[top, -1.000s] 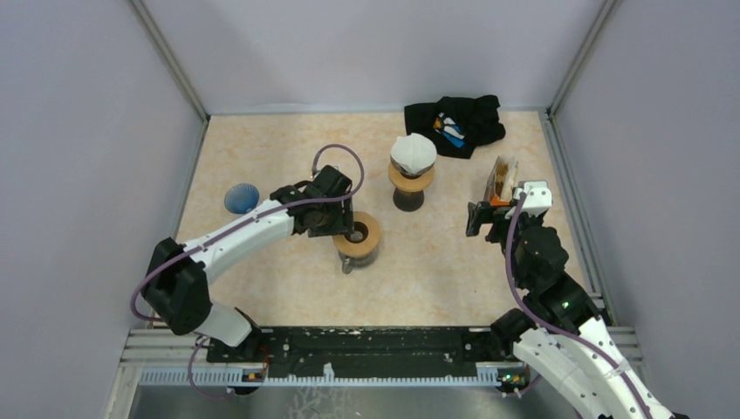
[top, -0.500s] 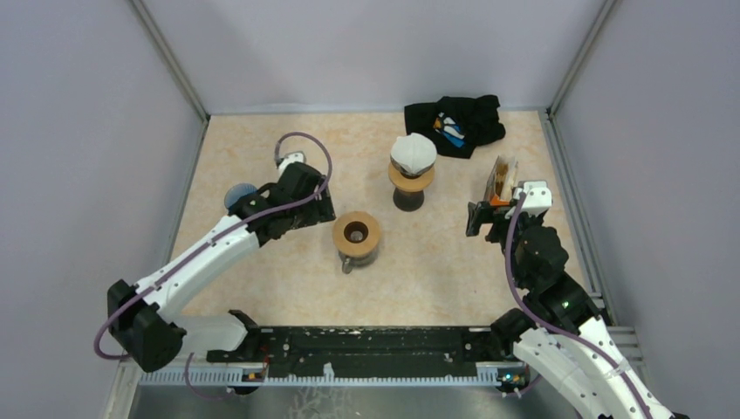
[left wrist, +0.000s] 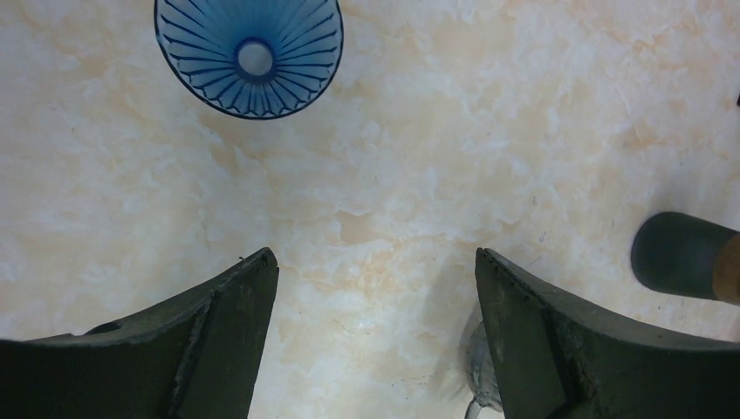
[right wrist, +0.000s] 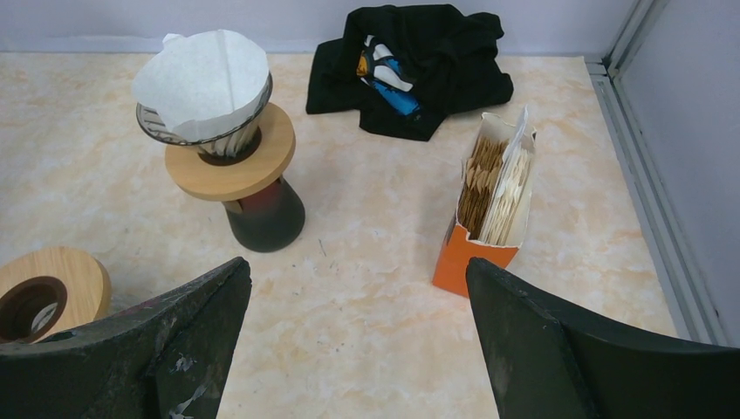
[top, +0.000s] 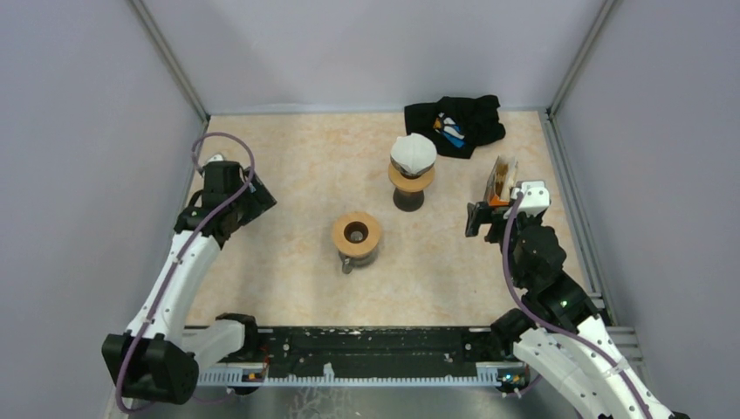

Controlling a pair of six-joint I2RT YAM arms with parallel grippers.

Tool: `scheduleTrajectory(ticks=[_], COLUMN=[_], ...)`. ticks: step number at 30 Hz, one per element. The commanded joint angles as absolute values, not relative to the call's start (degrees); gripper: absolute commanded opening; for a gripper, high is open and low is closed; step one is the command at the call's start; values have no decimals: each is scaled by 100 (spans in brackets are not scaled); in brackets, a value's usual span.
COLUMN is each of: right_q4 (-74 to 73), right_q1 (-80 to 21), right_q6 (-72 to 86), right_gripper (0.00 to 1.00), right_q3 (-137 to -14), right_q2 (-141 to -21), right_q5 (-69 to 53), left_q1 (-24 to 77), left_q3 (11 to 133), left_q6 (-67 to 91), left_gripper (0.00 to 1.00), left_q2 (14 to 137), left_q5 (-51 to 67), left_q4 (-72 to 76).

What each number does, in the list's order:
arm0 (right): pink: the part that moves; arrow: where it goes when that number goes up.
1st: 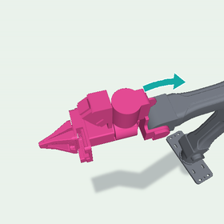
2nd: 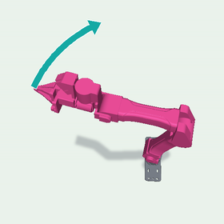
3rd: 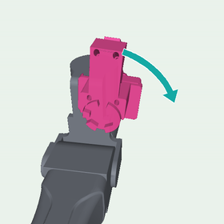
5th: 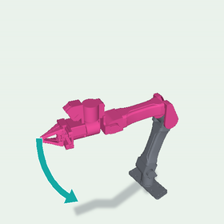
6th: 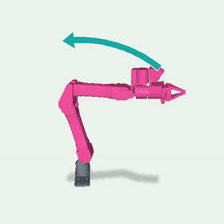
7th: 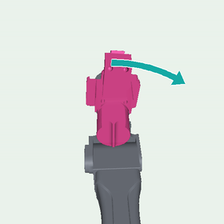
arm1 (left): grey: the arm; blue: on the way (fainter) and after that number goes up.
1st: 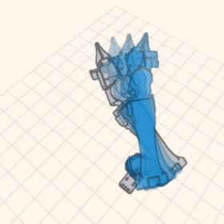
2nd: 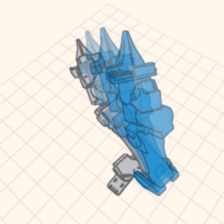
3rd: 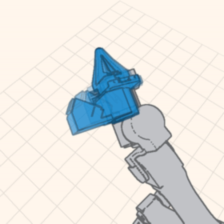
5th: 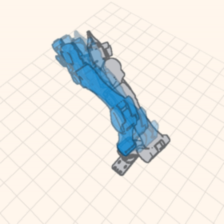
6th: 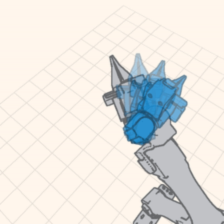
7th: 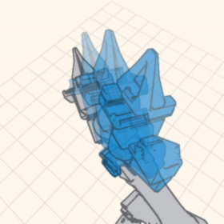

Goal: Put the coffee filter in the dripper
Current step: Pick up a coffee dripper from the corner of the board.

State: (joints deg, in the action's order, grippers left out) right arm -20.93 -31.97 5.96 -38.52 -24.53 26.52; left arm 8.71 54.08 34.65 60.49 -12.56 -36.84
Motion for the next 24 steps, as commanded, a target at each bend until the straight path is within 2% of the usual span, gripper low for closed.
scheduleTrajectory(ticks=[1, 11, 17, 24], right_q4=[-1870, -1871, -1872, -1855], right_q1=[-3156, -3155, -3155, -3155], right_q6=[522, 512, 492, 473], right_gripper=[93, 93, 93, 93], right_q3=[-3852, -3841, -3841, -3841], right_q2=[-2480, -2504, -2516, -2548], right_q5=[2736, 2733, 2758, 2765], left_q1=[183, -1839, -2369, -2532], left_q3=[5276, 4715, 4511, 4461], left_q6=[3256, 3625, 3808, 3999], left_gripper=[88, 83, 70, 56], left_q2=[5976, 6412, 6906, 7428], left_q5=[-563, 1024, 1695, 1856], left_q4=[-3310, -2263, -1561, -1132])
